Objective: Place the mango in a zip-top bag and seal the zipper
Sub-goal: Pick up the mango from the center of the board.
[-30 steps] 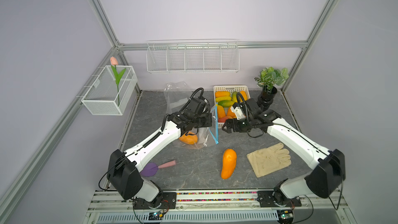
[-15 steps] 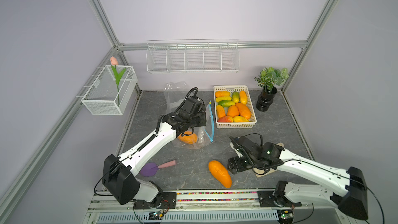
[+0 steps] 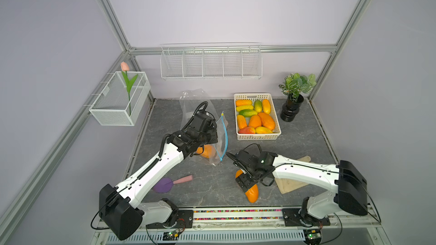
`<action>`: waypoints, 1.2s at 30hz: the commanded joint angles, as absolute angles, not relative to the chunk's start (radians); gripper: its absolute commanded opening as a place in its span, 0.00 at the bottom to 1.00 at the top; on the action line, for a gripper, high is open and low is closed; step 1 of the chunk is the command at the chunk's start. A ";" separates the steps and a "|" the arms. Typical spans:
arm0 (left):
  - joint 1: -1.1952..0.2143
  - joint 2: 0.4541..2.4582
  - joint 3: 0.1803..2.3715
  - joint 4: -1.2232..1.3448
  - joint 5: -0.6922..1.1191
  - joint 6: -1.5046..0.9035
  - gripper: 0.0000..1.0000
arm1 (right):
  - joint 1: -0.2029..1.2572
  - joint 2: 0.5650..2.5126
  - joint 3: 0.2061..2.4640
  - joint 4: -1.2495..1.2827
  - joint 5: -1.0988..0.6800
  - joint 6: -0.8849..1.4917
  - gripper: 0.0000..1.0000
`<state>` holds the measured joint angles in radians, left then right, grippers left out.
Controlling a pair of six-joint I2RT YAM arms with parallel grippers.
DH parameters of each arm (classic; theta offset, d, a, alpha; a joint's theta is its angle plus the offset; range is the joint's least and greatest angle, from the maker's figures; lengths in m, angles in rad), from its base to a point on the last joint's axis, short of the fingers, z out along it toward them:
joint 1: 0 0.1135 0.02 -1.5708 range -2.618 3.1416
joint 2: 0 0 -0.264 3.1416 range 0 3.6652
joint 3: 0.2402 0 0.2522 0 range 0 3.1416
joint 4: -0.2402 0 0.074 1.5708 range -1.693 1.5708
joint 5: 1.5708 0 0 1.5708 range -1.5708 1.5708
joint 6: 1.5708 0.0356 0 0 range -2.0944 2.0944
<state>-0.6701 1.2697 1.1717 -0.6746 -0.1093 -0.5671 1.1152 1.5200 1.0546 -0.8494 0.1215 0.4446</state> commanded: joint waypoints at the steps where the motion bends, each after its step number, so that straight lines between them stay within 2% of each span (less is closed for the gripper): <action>1: -0.666 1.245 1.152 -0.687 -0.130 -0.580 0.00 | 1.117 1.546 1.072 -0.878 0.178 0.425 0.89; 14: -0.648 1.181 1.094 -0.698 -0.152 -0.599 0.00 | 1.072 1.639 1.080 -0.746 0.093 0.431 0.89; 19: -0.637 1.158 1.072 -0.698 -0.150 -0.601 0.00 | 1.043 1.640 1.068 -0.699 0.051 0.445 0.99; 21: -0.635 1.154 1.068 -0.701 -0.153 -0.601 0.00 | 1.033 1.644 1.065 -0.694 0.038 0.445 0.95; 26: -0.630 1.145 1.055 -0.703 -0.152 -0.600 0.00 | 1.030 1.671 1.068 -0.715 0.036 0.439 0.98; 31: -0.629 1.142 1.048 -0.699 -0.147 -0.603 0.00 | 1.029 1.682 1.075 -0.738 0.054 0.436 0.89; 35: -0.627 1.138 1.049 -0.698 -0.141 -0.604 0.00 | 1.020 1.630 1.076 -0.741 0.082 0.447 0.61; 36: -0.627 1.138 1.050 -0.697 -0.138 -0.603 0.00 | 1.015 1.606 1.077 -0.738 0.084 0.451 0.58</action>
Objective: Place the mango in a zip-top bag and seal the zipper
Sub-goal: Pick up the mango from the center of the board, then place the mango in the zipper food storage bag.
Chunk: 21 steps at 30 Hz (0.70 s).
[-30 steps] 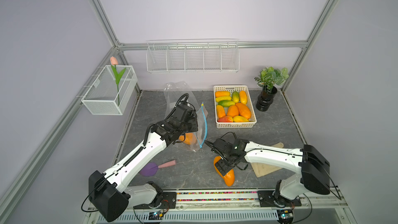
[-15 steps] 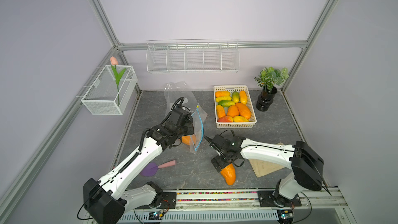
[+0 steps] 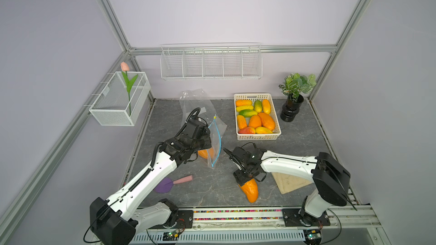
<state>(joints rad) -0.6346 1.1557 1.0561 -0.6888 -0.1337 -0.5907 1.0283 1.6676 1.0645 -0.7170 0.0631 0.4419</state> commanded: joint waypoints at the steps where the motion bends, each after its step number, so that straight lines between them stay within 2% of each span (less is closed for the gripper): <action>1: -0.626 1.138 1.053 -0.696 -0.130 -0.603 0.00 | 1.010 1.572 1.078 -0.734 0.089 0.456 0.56; 6: -0.626 1.149 1.120 -0.696 -0.084 -0.601 0.00 | 0.942 1.328 1.085 -0.613 0.119 0.483 0.38; 11: -0.626 1.195 1.222 -0.699 -0.020 -0.581 0.00 | 0.934 1.090 1.051 -0.129 0.156 0.431 0.30; 16: -0.626 1.230 1.286 -0.687 0.036 -0.598 0.00 | 0.941 1.134 1.043 0.291 0.212 0.356 0.30; 21: -0.627 1.233 1.356 -0.699 0.054 -0.597 0.00 | 0.941 1.272 1.091 0.496 0.238 0.315 0.30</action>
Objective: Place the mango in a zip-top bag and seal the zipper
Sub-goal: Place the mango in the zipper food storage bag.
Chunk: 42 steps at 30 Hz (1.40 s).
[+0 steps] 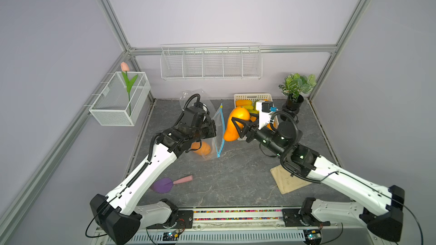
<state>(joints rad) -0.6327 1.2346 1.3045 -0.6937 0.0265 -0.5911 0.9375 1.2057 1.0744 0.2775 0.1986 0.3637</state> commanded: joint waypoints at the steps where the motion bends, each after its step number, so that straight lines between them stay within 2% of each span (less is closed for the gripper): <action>1: -0.626 1.232 1.365 -0.703 0.054 -0.598 0.00 | 0.941 1.300 1.098 0.523 0.248 0.305 0.31; 6: -0.626 1.213 1.382 -0.715 0.057 -0.597 0.00 | 0.938 1.403 1.071 0.704 0.288 0.320 0.30; 9: -0.626 1.200 1.380 -0.730 0.038 -0.592 0.00 | 0.939 1.442 1.089 0.708 0.261 0.305 0.30; 15: -0.624 1.169 1.370 -0.743 0.016 -0.585 0.00 | 0.941 1.482 1.015 0.754 0.329 0.254 0.31; 25: -0.614 1.177 1.382 -0.752 0.018 -0.572 0.00 | 0.956 1.484 1.030 0.654 0.548 0.106 0.33; 27: -0.612 1.180 1.379 -0.750 0.018 -0.573 0.00 | 0.959 1.473 1.026 0.647 0.522 0.102 0.34; 32: -0.608 1.194 1.375 -0.740 0.021 -0.575 0.00 | 0.997 1.495 1.036 0.675 0.341 0.158 0.43; 34: -0.606 1.194 1.370 -0.732 0.023 -0.581 0.00 | 0.998 1.514 1.029 0.693 0.331 0.197 0.47; 36: -0.606 1.190 1.359 -0.719 0.033 -0.589 0.00 | 0.999 1.522 1.009 0.719 0.340 0.211 0.56; 39: -0.599 1.189 1.348 -0.707 0.048 -0.597 0.00 | 0.995 1.524 1.002 0.701 0.350 0.233 0.76; 40: -0.595 1.190 1.348 -0.708 0.053 -0.597 0.00 | 0.989 1.522 0.996 0.694 0.349 0.250 0.80; 42: -0.586 1.189 1.347 -0.706 0.064 -0.601 0.00 | 0.974 1.515 0.976 0.702 0.332 0.291 0.80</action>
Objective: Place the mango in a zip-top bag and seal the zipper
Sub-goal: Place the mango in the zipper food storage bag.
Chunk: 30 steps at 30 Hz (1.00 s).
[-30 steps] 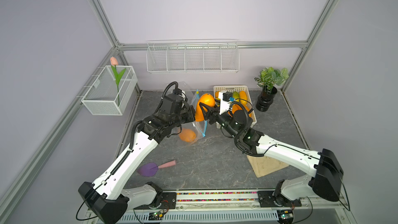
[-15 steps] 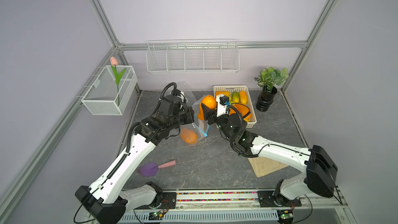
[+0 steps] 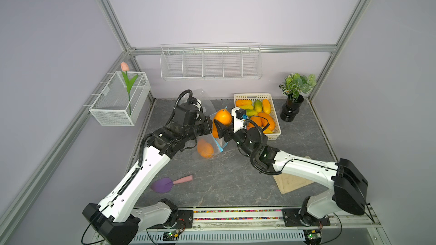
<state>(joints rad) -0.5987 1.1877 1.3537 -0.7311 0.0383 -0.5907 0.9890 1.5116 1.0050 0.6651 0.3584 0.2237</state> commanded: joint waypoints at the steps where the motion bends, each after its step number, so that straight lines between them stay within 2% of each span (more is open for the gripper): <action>1: -0.583 1.187 1.347 -0.701 0.070 -0.602 0.00 | 0.965 1.511 0.963 0.707 0.328 0.308 0.76; 11: -0.554 1.202 1.378 -0.690 0.132 -0.610 0.00 | 0.961 1.545 0.979 0.779 0.301 0.215 0.51; 13: -0.554 1.198 1.374 -0.690 0.129 -0.613 0.00 | 0.973 1.568 1.019 0.723 0.328 0.162 0.50; 16: -0.552 1.186 1.359 -0.679 0.129 -0.617 0.00 | 0.987 1.630 1.128 0.495 0.498 0.216 0.51; 18: -0.551 1.181 1.355 -0.677 0.124 -0.615 0.00 | 0.983 1.637 1.110 0.502 0.436 0.252 0.56; 20: -0.545 1.182 1.350 -0.676 0.123 -0.614 0.00 | 0.983 1.617 1.059 0.569 0.342 0.276 0.67; 23: -0.534 1.192 1.348 -0.676 0.131 -0.613 0.00 | 0.980 1.577 1.058 0.539 0.263 0.286 0.82; 26: -0.520 1.195 1.342 -0.671 0.146 -0.613 0.00 | 0.962 1.519 1.051 0.514 0.227 0.314 0.87; 28: -0.516 1.189 1.338 -0.662 0.151 -0.614 0.00 | 0.949 1.484 1.042 0.502 0.212 0.331 0.87; 30: -0.513 1.185 1.337 -0.660 0.150 -0.614 0.00 | 0.940 1.450 1.039 0.471 0.196 0.328 0.94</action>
<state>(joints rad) -0.5213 1.1950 1.3491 -0.6918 0.1364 -0.6090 0.9565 1.5238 1.0534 0.4889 0.2432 0.2996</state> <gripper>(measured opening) 0.039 0.910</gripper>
